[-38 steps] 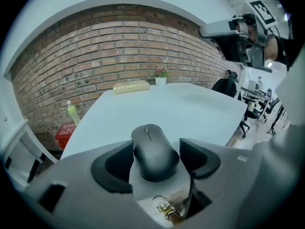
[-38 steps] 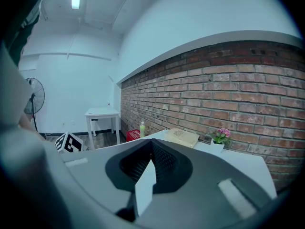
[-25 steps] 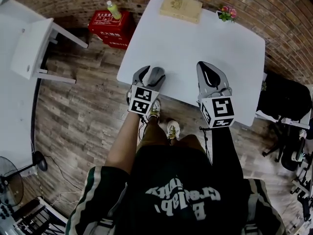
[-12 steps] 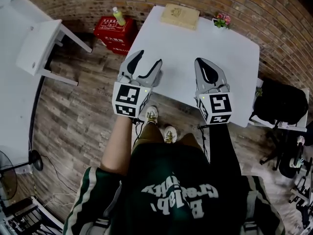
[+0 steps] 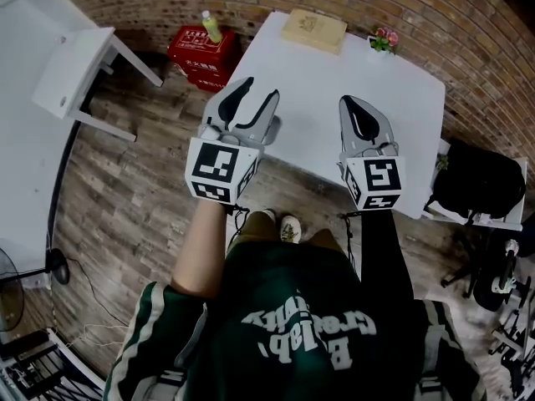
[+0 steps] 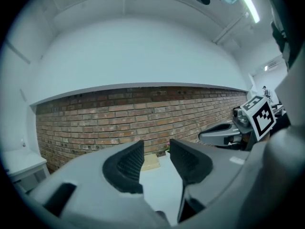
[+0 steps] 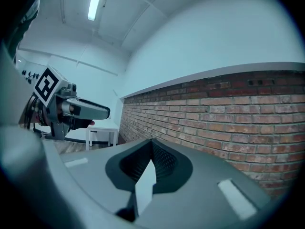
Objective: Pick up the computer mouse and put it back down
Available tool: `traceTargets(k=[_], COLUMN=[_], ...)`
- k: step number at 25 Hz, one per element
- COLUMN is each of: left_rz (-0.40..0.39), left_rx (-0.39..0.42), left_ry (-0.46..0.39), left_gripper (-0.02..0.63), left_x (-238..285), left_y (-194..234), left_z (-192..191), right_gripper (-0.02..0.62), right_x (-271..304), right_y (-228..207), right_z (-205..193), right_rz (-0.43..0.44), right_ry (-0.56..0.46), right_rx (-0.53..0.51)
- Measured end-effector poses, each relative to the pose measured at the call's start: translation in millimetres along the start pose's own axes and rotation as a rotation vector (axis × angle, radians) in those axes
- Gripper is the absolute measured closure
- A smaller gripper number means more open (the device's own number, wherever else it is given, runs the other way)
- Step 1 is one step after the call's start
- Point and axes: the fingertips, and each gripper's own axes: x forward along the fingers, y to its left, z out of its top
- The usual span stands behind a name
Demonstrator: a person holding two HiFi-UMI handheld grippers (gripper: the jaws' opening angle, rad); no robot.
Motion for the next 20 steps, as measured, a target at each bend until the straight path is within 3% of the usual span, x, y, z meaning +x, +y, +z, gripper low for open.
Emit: traceTargets(k=[2,3,9,13,20], left_rz=[0.053,0.086,0.155,0.158,0.156], left_rx=[0.027,0.045,0.084,0.084,0.075], left_ry=[-0.003,-0.003,-0.046,-0.056,-0.042], left_gripper=[0.505,0.595,0.603,0.603,0.603], left_x=[-4,-6,-10,-10,-16], left_y=[6,9,18,17,22], left_z=[2,2,16,18,15], right_gripper=[0.580,0.580,0.580,0.580,0.580], right_x=[-1,-1,-2,-4,-3], right_y=[2,2,1,5,8], right_z=[-1,-1,6,8,18], right_rz=[0.003,0.002,-0.008,-0.022,-0.027], right_ry=[0.000,0.000,-0.008,0.005,-0.007], right_rx=[-0.004,-0.004,-0.026,-0.111,-0.099])
